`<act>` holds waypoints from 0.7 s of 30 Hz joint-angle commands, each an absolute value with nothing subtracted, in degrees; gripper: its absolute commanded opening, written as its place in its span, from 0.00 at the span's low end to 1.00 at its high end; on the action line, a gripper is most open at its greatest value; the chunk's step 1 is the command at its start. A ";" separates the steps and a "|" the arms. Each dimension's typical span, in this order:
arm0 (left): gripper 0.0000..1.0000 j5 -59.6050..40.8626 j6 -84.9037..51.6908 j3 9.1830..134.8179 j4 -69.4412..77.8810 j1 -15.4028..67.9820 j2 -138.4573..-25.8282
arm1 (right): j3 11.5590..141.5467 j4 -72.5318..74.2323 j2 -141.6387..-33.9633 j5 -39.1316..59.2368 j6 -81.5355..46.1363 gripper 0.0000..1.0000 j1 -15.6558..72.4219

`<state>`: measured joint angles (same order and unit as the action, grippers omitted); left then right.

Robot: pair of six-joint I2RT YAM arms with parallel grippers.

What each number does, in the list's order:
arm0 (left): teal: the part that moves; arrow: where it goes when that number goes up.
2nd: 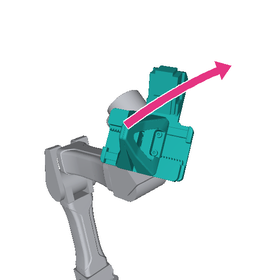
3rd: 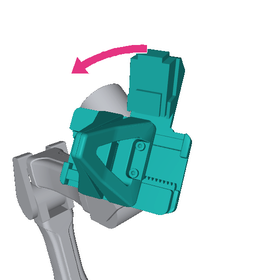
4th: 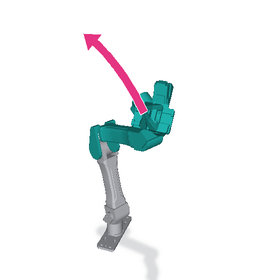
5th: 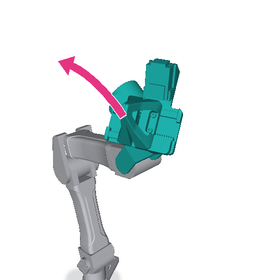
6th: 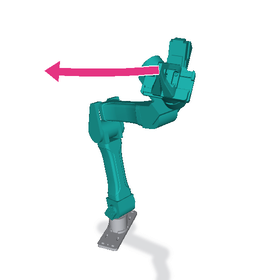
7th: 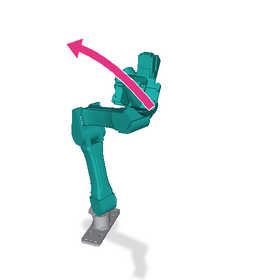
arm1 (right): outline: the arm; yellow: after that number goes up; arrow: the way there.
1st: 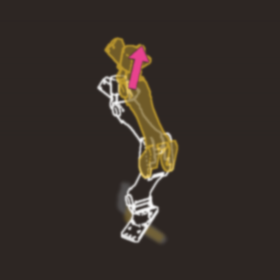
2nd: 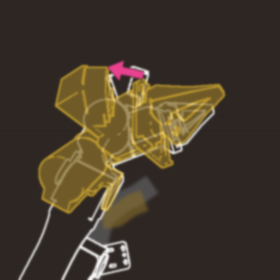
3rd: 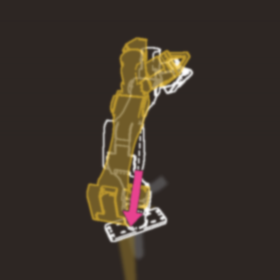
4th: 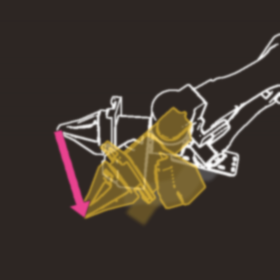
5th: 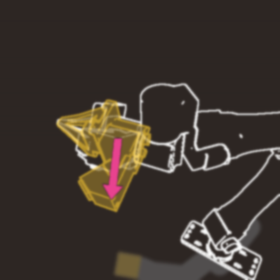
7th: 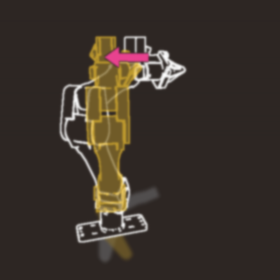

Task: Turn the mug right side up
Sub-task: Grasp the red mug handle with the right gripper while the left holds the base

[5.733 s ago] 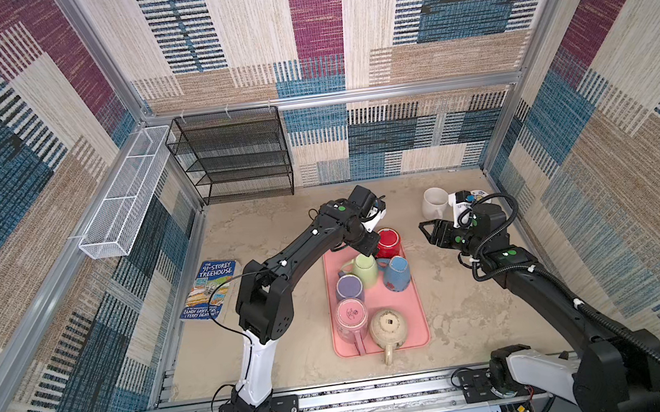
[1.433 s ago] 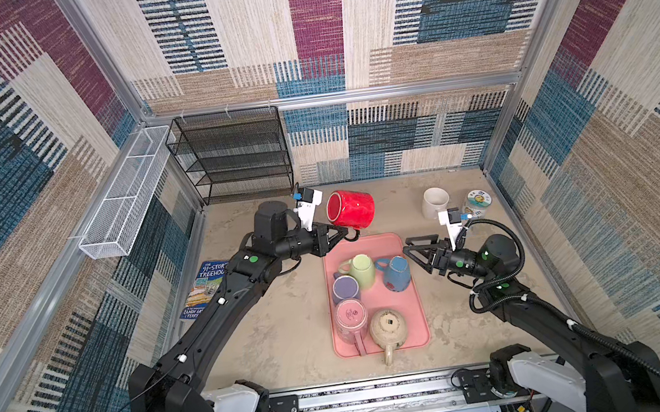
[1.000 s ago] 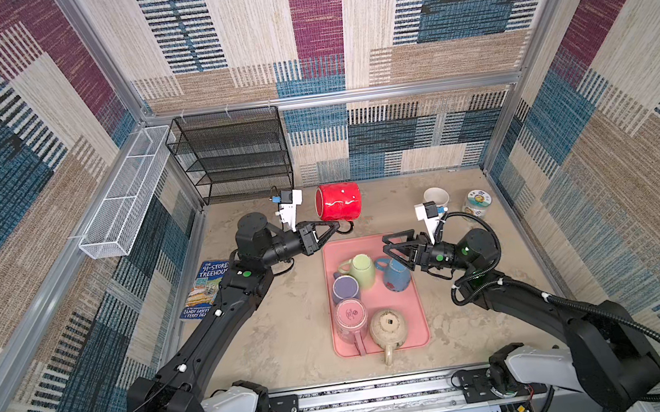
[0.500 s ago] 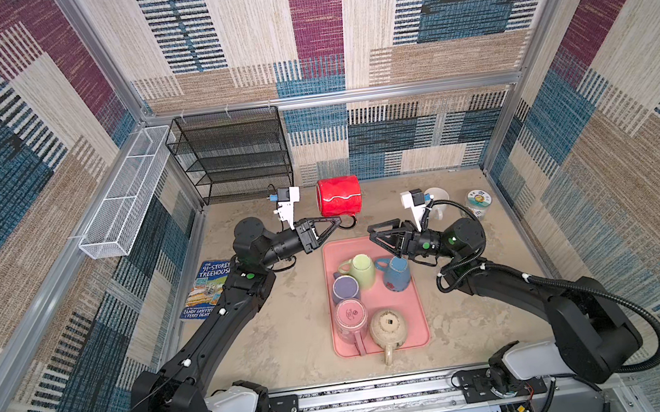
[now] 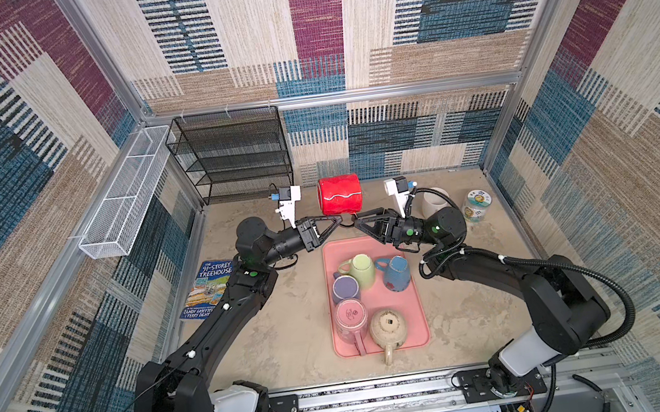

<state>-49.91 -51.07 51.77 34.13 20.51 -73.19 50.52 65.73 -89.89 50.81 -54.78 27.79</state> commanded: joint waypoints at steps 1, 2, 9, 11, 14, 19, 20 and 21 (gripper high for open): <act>0.00 -50.76 -51.75 51.55 41.09 20.59 -73.38 | 52.44 68.89 -91.36 51.13 -57.07 0.40 28.12; 0.00 -50.63 -51.58 51.50 40.93 20.61 -73.44 | 53.00 69.06 -92.01 51.32 -57.56 0.37 28.21; 0.00 -51.15 -51.29 51.30 41.16 21.35 -74.37 | 54.96 70.68 -93.63 51.60 -59.10 0.29 28.72; 0.00 -51.06 -50.81 51.03 40.51 21.53 -74.41 | 55.10 70.87 -93.95 51.59 -59.64 0.22 28.76; 0.00 -51.22 -50.44 50.65 40.21 21.62 -74.71 | 54.88 71.06 -93.80 51.81 -60.06 0.13 28.79; 0.00 -50.98 -50.96 49.76 41.07 21.86 -75.71 | 54.45 71.04 -93.59 51.00 -60.25 0.00 28.85; 0.00 -50.98 -51.10 49.85 41.09 21.88 -75.93 | 54.45 71.04 -93.56 51.18 -60.46 0.00 28.86; 0.00 -51.05 -51.04 50.08 40.98 21.95 -76.13 | 54.49 70.95 -93.39 51.28 -60.31 0.00 28.87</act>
